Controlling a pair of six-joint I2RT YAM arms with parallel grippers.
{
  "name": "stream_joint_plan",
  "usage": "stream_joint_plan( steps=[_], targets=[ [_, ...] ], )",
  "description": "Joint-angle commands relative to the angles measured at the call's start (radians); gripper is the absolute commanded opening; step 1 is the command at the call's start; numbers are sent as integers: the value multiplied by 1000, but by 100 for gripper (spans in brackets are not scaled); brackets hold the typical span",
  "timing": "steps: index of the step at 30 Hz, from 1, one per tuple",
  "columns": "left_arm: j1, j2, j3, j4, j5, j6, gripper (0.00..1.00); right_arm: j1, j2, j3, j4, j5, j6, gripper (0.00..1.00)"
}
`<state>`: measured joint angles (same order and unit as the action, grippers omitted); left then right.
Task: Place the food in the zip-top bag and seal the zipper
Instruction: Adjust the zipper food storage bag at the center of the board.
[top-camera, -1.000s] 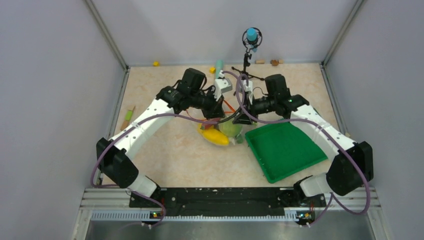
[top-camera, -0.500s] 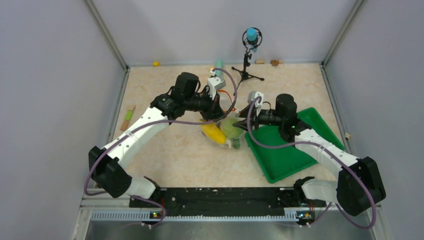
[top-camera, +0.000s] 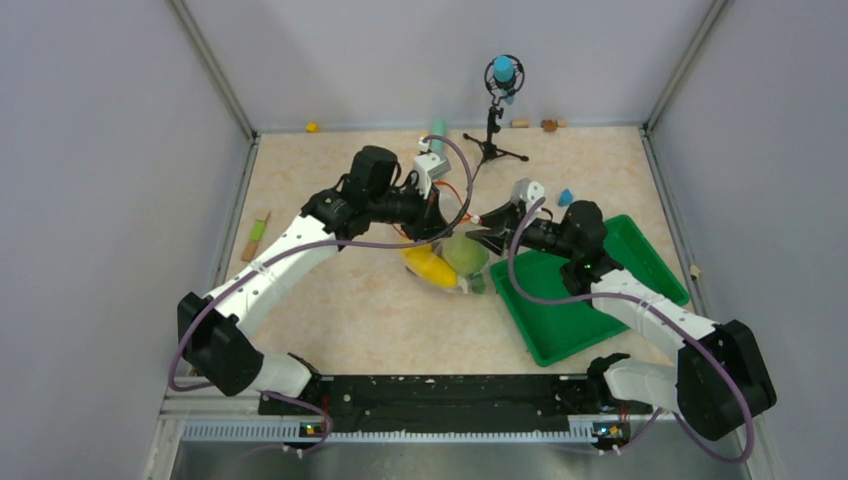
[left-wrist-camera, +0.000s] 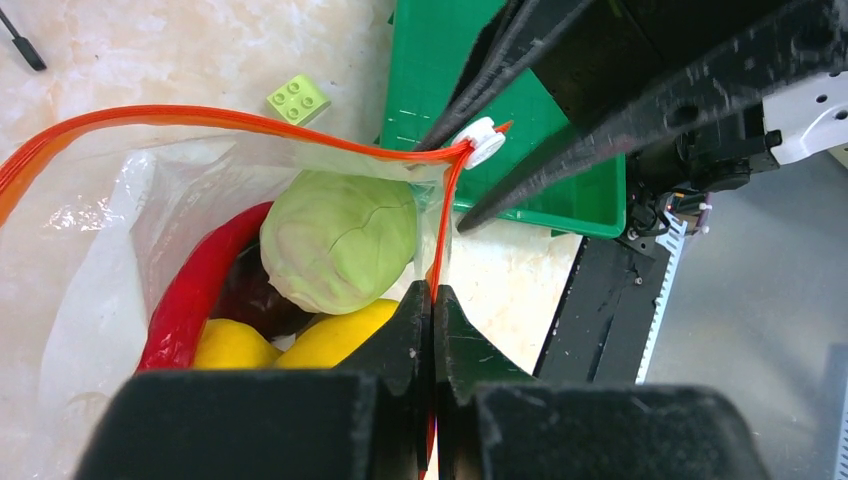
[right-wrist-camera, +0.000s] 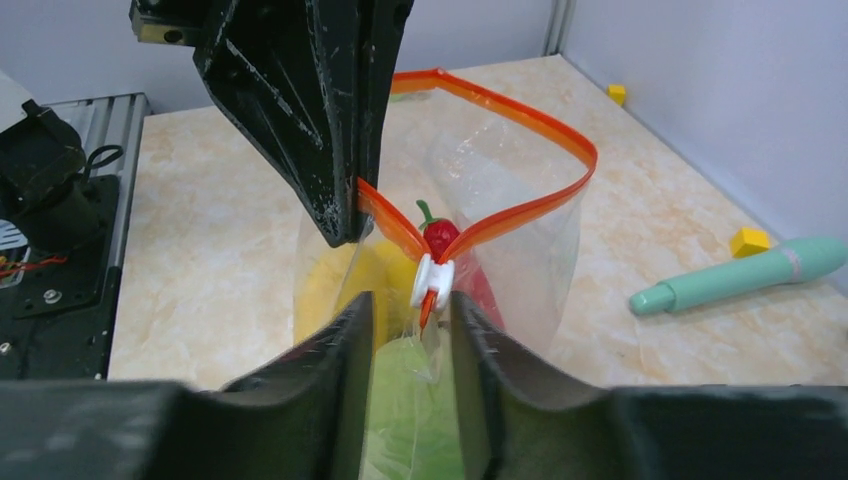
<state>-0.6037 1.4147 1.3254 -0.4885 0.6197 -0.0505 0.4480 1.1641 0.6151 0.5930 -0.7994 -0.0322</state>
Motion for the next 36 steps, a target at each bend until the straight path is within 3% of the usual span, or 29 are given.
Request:
stream_joint_plan(
  steps=[1, 3, 5, 13, 19, 26, 36],
  targets=[
    [2, -46, -3, 68, 18, -13, 0, -13, -4, -4, 132, 6, 78, 26],
    [2, -51, -7, 73, 19, -9, 0, -24, 15, -1, 149, -24, 112, 9],
    [4, -55, -10, 77, 14, -6, 0, -35, 29, 1, 160, -56, 138, 0],
    [3, -54, -6, 104, 3, -8, 0, -51, 8, -1, 126, -104, 94, 0],
    [4, -48, 0, 116, -2, -30, 0, -52, 10, -16, 89, -99, 55, 26],
    [3, -30, 5, 111, 25, -47, 0, -52, 9, -58, 112, -73, 38, 28],
    [3, -25, 3, 96, 42, -62, 0, -51, 78, -87, 389, -81, 162, 31]
  ],
)
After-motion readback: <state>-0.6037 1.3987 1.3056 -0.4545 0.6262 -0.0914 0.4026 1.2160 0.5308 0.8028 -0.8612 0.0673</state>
